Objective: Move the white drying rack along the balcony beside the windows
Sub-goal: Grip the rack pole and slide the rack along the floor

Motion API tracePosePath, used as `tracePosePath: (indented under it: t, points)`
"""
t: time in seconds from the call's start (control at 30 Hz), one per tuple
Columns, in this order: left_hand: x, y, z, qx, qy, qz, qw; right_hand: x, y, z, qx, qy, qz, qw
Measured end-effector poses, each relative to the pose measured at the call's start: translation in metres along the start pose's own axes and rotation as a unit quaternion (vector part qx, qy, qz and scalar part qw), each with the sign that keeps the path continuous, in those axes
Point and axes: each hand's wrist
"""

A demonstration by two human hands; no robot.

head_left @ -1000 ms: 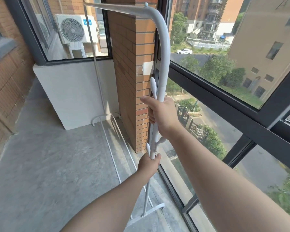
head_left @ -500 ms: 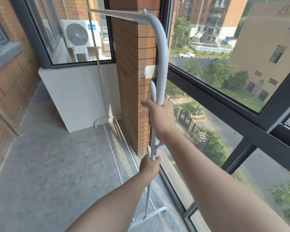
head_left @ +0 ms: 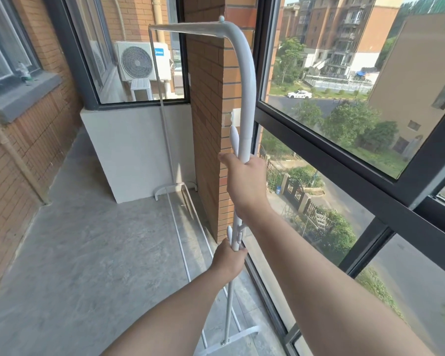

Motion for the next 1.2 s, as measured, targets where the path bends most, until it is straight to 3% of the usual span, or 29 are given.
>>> tracePosePath:
  t: [0.6, 1.2]
  points:
    - [-0.041, -0.015, -0.003, 0.040, 0.058, 0.007, 0.998, -0.038, -0.023, -0.011, 0.031, -0.030, -0.007, 0.999]
    - [-0.104, -0.029, -0.001, 0.050, 0.051, 0.018, 0.997, -0.079, -0.055, -0.038, 0.038, -0.057, -0.009, 0.998]
Point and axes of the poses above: each hand's wrist, its own x-axis towards the middle knuckle, its own z-axis out of the palm, y = z × x, and after that the axes turned 10 degrees about -z, right-handed
